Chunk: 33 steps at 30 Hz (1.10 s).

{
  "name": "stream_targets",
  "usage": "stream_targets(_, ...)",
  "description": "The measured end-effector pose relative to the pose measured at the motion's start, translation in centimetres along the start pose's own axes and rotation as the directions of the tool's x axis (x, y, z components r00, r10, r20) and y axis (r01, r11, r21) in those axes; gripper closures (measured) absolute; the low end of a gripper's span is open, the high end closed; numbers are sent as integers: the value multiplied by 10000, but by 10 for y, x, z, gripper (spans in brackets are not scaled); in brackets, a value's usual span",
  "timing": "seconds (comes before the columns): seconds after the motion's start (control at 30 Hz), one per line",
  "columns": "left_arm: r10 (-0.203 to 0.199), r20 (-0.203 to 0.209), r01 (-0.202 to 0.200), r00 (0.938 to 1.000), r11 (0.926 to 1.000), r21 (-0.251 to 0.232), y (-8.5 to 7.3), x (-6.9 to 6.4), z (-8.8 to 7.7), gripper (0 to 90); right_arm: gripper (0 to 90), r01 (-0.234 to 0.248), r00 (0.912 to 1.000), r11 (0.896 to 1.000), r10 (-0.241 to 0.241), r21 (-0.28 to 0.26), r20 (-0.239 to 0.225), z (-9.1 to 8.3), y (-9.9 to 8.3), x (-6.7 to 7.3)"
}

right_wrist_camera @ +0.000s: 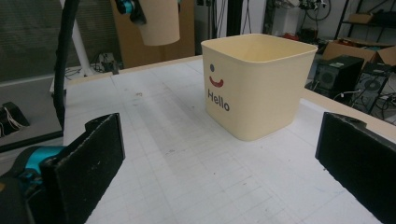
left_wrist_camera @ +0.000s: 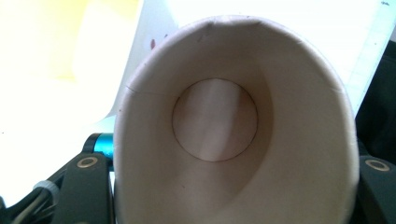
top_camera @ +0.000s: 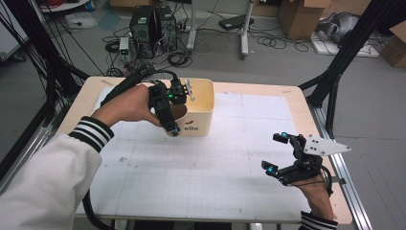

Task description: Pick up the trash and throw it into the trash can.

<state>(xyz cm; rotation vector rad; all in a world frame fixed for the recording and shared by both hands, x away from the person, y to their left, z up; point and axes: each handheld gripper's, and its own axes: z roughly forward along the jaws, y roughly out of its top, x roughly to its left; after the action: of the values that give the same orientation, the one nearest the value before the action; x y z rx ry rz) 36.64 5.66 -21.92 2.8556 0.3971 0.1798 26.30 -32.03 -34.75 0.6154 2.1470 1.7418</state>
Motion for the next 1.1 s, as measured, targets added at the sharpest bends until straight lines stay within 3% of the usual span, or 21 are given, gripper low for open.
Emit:
stream_targets(0.07,12,-169,-12,9999,10000,-13,0,3,-3,342,2,-19,10000,10000,19,57,-11,0,0,0)
stream_targets(0.13,-100,2,100,9999,9999,-79,1,7,-7,342,2,0,10000,10000,0,65,-9,2,0,0)
stream_targets(0.43,-59,89,60,9999,9998,-167,6,15,-27,341,2,1,10000,10000,-2,87,83,1,0,-1)
stream_targets(1.1,-55,-6,55,10000,10000,-70,21,30,-70,342,2,-10,9999,9999,8,157,102,2,0,-1)
